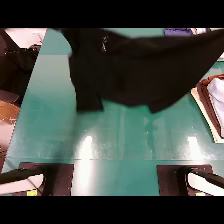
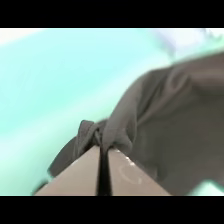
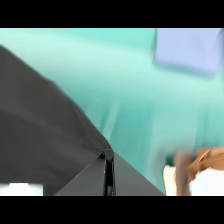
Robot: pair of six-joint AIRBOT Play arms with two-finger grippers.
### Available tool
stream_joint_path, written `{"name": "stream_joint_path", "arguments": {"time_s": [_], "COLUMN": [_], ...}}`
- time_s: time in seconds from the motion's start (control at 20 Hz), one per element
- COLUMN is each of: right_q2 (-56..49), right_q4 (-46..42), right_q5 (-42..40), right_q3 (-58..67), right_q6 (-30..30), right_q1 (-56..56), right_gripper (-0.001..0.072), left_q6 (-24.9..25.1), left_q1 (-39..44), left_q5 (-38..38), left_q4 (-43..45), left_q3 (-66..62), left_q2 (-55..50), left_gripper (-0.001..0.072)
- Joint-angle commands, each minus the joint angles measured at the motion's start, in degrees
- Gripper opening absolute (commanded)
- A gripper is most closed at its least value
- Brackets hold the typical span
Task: Fold the shirts.
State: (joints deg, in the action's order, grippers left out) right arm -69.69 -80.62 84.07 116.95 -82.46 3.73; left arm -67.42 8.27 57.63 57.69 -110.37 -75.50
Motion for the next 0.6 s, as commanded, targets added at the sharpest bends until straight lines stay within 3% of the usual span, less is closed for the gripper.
{"name": "stream_joint_path", "arguments": {"time_s": [0.0, 0.35, 0.55], "right_q2": [8.5, 20.1, 15.9], "right_q4": [-0.1, -0.7, -0.6], "right_q5": [-7.7, -16.3, -12.4], "right_q3": [-3.4, -4.4, 2.4], "right_q6": [0.0, 0.0, 0.0], "right_q1": [0.0, 0.0, 0.0], "right_gripper": [0.0018, 0.0018, 0.0018], "left_q6": [-0.1, -1.0, -2.9], "left_q1": [-0.8, -0.8, -0.8], "left_q5": [-0.2, -2.6, 2.6], "left_q4": [2.0, 2.2, 6.9], "left_q3": [-1.9, -1.9, -1.8], "left_q2": [14.5, 29.8, 28.2], "left_gripper": [0.0031, 0.003, 0.003]}}
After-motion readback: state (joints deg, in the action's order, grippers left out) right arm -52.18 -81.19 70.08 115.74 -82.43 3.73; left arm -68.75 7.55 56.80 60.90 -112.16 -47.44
